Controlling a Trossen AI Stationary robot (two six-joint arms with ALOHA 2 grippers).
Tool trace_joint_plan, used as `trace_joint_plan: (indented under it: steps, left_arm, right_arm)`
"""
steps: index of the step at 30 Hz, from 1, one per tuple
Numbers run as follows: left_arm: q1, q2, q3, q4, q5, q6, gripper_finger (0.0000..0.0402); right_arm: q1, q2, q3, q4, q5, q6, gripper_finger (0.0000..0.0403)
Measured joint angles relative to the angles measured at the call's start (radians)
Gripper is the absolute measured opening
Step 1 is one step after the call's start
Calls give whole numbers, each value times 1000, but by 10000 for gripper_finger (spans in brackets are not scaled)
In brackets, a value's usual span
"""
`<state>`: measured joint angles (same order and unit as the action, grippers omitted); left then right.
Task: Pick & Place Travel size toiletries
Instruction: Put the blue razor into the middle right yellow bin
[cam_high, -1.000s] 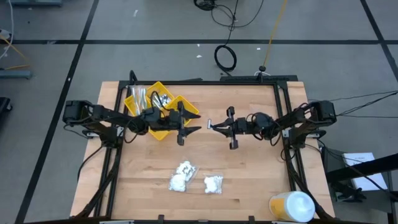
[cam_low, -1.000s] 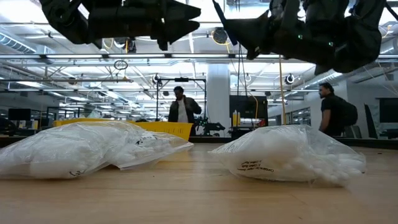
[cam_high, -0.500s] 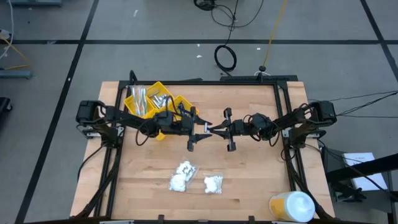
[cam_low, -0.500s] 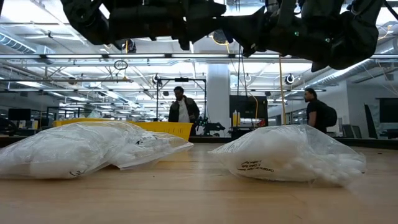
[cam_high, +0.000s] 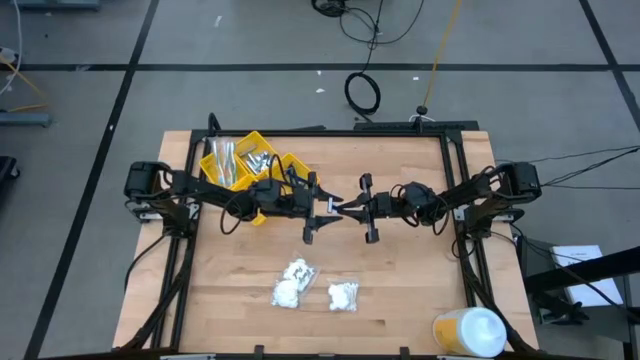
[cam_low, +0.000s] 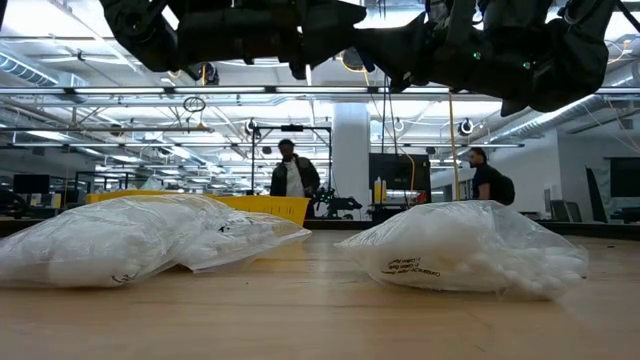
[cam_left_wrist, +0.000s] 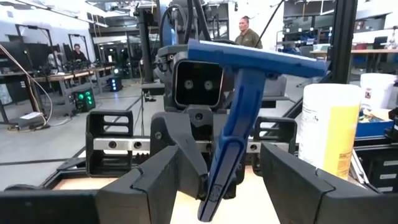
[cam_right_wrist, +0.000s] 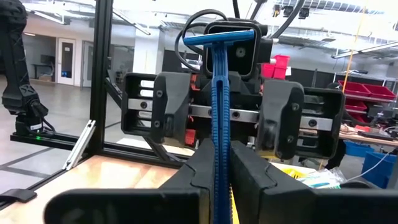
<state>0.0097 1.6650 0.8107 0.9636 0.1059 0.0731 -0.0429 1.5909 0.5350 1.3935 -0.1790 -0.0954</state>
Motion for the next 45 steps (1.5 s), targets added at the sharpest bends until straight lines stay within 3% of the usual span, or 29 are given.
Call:
trace_joint_plan:
  steps: [9, 23, 32, 36, 45]
  left_arm:
    - [-4, 0, 0, 9, 9, 9, 202]
    - [-1, -2, -1, 10, 24, 27, 17]
    - [3, -112, -6, -130, -67, 24, 12]
    - [19, -188, -73, -161, -130, 12, 14]
    - [184, -312, -327, -35, -171, -228, 12]
  right_arm:
    - [0, 0, 0, -23, -1, -1, 19]
    - [0, 0, 0, -38, -1, 6, 22]
    - [-20, 0, -1, -186, -1, 107, 134]
    - [-32, 0, -1, -239, -1, 105, 171]
    - [-54, 0, -1, -233, 0, 112, 189]
